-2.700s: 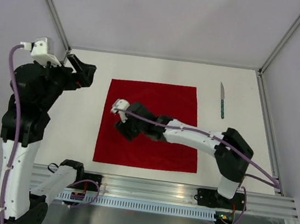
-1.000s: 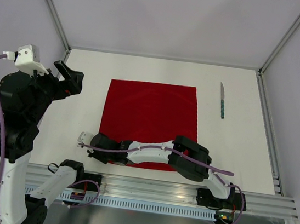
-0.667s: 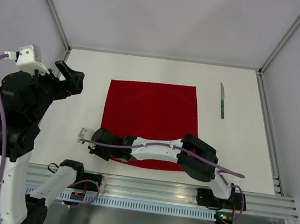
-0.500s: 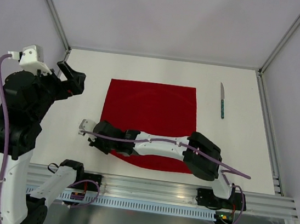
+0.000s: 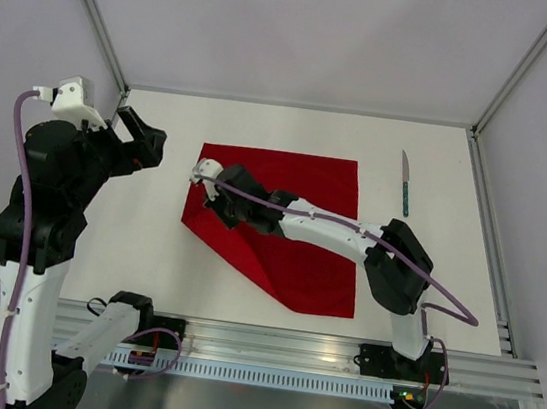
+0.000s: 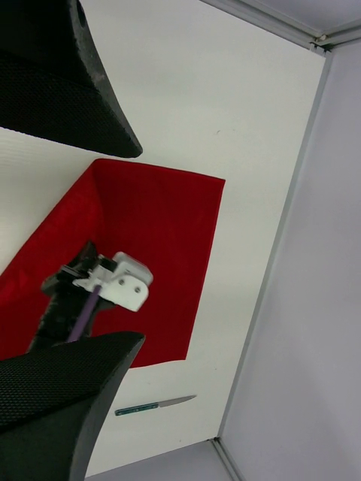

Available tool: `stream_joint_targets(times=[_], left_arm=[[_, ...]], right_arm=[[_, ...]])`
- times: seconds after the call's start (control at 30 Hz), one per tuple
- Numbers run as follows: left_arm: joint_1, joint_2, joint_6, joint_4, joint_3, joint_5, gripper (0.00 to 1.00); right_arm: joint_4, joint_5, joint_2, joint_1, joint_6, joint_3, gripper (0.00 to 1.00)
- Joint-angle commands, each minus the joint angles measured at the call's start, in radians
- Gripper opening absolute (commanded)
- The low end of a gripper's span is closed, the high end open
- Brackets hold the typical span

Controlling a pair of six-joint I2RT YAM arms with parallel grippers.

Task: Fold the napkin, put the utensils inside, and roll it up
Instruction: Fold the napkin

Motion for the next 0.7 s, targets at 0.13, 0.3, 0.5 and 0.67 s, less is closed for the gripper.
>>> stream_joint_targets(times=[0.13, 0.3, 0.5, 0.67], left_arm=[[0.002, 0.038, -0.022, 0.079, -0.026, 0.054, 1.0], [0.002, 0.062, -0.029, 0.112, -0.036, 0.093, 1.0], [0.002, 0.082, -0.031, 0.131, -0.041, 0.109, 1.0], [0.003, 0.098, -0.031, 0.14, -0.045, 0.118, 1.0]], right_arm=[[-0.01, 0.008, -0.1, -0.169, -0.043, -0.071, 0.01], [0.005, 0.005, -0.099, -0.282, -0.051, -0.086, 0.01], [0.024, 0.014, -0.08, -0.382, -0.068, -0.088, 0.0], [0.034, 0.015, -0.054, -0.45, -0.065, -0.088, 0.0]])
